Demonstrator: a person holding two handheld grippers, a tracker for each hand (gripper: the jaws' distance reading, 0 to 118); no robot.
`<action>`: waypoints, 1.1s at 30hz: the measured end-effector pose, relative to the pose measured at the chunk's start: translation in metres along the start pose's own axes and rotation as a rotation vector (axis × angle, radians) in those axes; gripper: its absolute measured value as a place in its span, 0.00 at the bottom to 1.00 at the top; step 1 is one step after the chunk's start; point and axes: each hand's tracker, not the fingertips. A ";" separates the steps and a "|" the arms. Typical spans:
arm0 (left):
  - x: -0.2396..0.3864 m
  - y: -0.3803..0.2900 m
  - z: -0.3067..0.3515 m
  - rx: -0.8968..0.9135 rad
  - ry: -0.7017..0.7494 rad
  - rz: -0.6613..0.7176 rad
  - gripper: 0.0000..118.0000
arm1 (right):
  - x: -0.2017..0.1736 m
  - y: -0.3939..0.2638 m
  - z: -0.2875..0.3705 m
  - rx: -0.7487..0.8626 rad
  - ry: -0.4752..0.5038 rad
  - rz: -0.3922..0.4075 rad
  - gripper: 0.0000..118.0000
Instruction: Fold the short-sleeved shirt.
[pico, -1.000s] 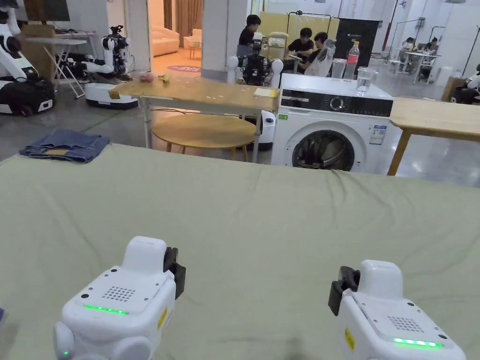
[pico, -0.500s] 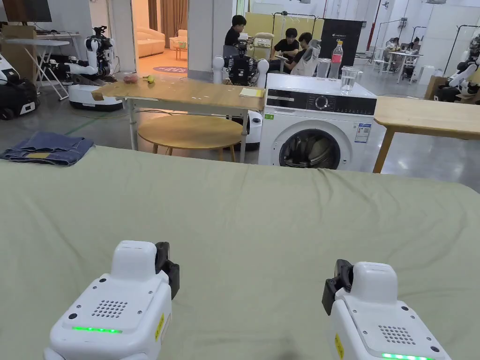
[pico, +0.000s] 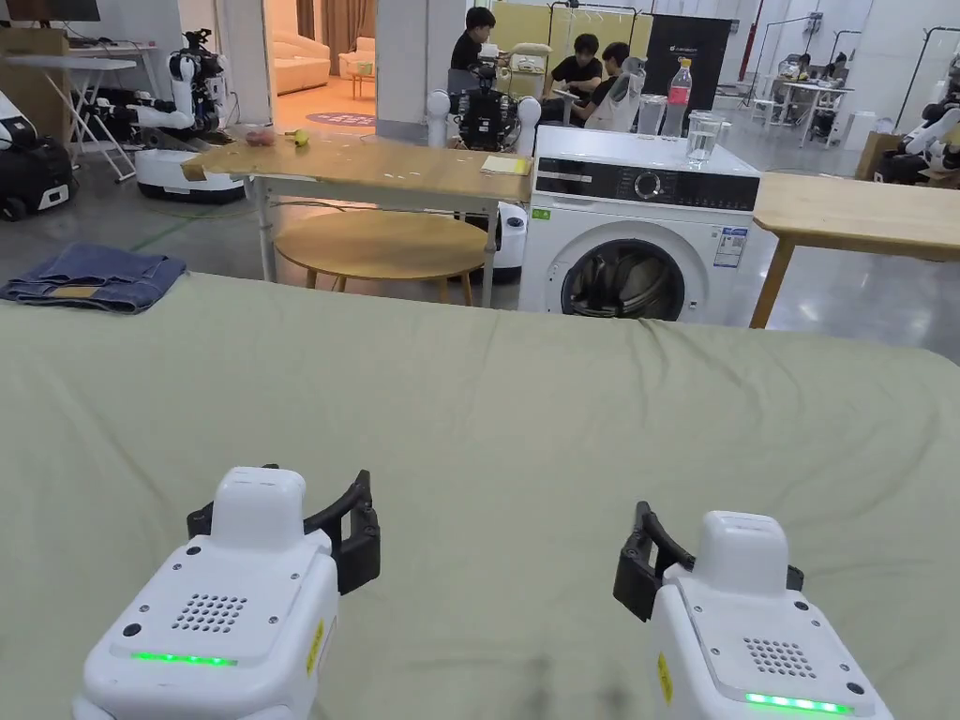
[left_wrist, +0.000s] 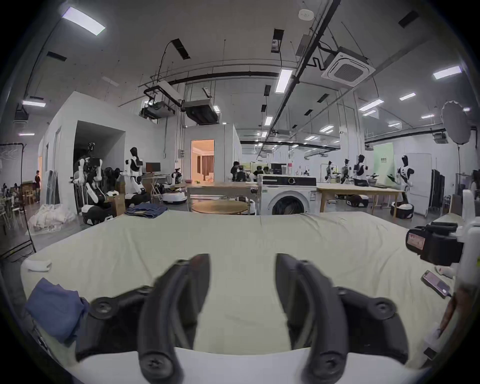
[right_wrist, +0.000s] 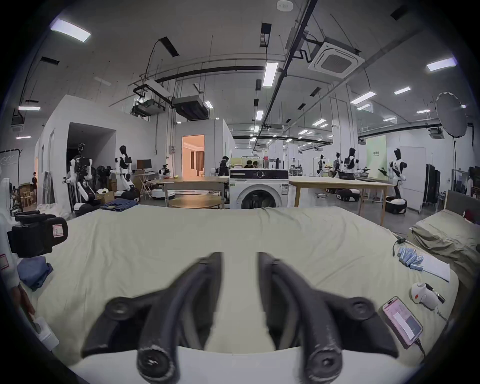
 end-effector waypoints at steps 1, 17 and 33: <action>0.001 0.000 0.000 0.001 0.006 0.002 0.55 | 0.000 0.000 0.000 0.000 -0.004 -0.002 0.47; -0.019 -0.005 -0.008 0.005 0.035 0.067 0.66 | 0.004 0.007 -0.004 -0.010 0.097 0.001 0.66; -0.022 -0.003 -0.011 0.023 0.022 -0.012 0.70 | 0.003 0.018 -0.017 -0.066 0.045 -0.108 0.75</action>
